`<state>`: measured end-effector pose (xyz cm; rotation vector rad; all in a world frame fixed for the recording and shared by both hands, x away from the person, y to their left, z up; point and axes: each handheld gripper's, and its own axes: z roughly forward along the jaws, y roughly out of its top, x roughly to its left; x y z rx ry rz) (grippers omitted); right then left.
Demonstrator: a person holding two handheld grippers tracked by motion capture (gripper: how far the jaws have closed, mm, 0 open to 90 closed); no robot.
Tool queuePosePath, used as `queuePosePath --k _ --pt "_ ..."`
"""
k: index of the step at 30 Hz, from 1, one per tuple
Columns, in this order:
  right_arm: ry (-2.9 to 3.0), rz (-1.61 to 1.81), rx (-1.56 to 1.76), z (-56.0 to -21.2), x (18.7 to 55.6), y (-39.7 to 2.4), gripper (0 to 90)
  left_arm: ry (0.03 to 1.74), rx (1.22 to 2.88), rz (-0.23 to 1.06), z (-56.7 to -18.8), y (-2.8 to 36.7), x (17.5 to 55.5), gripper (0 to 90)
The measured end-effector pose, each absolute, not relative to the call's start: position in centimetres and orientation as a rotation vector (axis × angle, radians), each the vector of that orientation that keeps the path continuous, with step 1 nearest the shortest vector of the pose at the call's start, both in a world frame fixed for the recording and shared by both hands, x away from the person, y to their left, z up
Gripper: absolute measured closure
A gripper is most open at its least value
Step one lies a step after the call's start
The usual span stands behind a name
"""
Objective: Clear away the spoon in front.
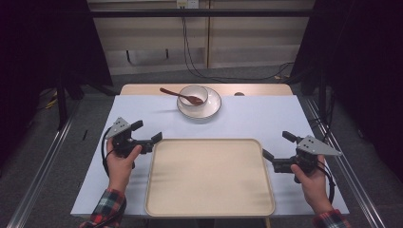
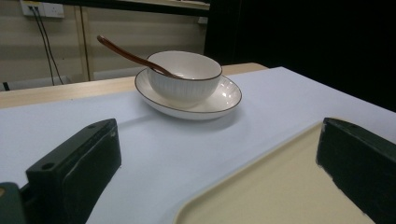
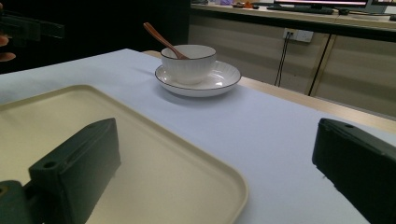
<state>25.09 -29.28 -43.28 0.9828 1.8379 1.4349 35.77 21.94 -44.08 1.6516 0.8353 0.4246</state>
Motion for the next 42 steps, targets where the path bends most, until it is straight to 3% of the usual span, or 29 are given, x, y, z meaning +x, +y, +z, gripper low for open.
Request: queuePosePath --k 42 --pt "1.848 1.445 0.964 -43.2 25.0 -29.2 0.9 0.899 1.61 0.381 -43.5 18.6 40.6 0.0"
